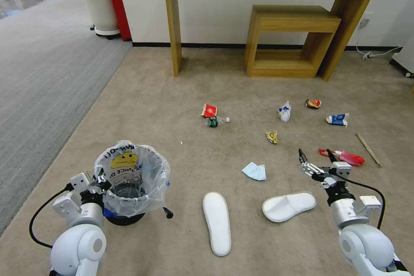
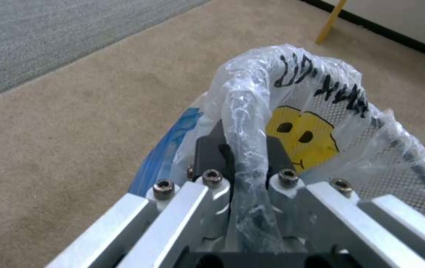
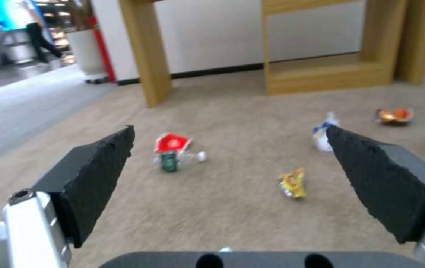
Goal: Pick up the trash bin and place the garbage on the floor into it.
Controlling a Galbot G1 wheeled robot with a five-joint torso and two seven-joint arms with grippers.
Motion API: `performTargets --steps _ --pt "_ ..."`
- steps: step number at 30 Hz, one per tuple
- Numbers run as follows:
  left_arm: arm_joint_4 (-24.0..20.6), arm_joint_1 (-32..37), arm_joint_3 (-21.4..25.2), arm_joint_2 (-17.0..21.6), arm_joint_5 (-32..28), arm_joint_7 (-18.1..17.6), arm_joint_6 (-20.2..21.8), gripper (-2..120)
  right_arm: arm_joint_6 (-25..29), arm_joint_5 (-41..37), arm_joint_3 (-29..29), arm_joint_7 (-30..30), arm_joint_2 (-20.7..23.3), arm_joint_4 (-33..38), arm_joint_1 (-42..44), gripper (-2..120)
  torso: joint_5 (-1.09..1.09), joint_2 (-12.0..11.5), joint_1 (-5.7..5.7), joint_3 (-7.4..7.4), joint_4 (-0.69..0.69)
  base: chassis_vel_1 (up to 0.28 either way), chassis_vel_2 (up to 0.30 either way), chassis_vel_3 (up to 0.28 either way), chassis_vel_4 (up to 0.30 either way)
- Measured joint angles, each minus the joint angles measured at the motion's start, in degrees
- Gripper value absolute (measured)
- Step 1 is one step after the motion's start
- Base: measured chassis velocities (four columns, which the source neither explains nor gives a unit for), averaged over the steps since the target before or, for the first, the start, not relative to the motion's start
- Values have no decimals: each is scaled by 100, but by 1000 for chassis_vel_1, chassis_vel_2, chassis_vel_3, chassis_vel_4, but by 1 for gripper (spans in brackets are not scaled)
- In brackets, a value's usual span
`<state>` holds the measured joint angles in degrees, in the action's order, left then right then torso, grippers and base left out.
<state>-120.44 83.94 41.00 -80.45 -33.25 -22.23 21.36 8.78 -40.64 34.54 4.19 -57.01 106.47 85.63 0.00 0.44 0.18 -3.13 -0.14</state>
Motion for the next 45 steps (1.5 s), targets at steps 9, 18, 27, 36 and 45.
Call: performTargets --steps 9,18,27,36,45 --pt "13 110 5 1 115 2 -27 3 337 -188 -376 572 315 -357 134 100 0 0 0 0 0 0 0 0 0" --pt "-39 317 92 -10 215 4 -103 3 324 -573 -1027 691 415 -844 161 100 0 0 0 0 0 0 0 0 0" --pt "-70 354 140 -69 242 8 -155 3 377 -1004 -1786 961 491 -1472 -10 99 0 0 0 0 0 0 0 0 0" --pt "2 379 167 -158 328 9 -218 3 346 -1766 -2710 1760 502 -2220 -590 99 -1 0 0 0 0 0 0 0 0" --pt "68 387 183 -238 415 12 -276 3 226 -2372 -3372 2458 542 -2795 -1247 96 -1 0 0 0 0 0 0 0 0"
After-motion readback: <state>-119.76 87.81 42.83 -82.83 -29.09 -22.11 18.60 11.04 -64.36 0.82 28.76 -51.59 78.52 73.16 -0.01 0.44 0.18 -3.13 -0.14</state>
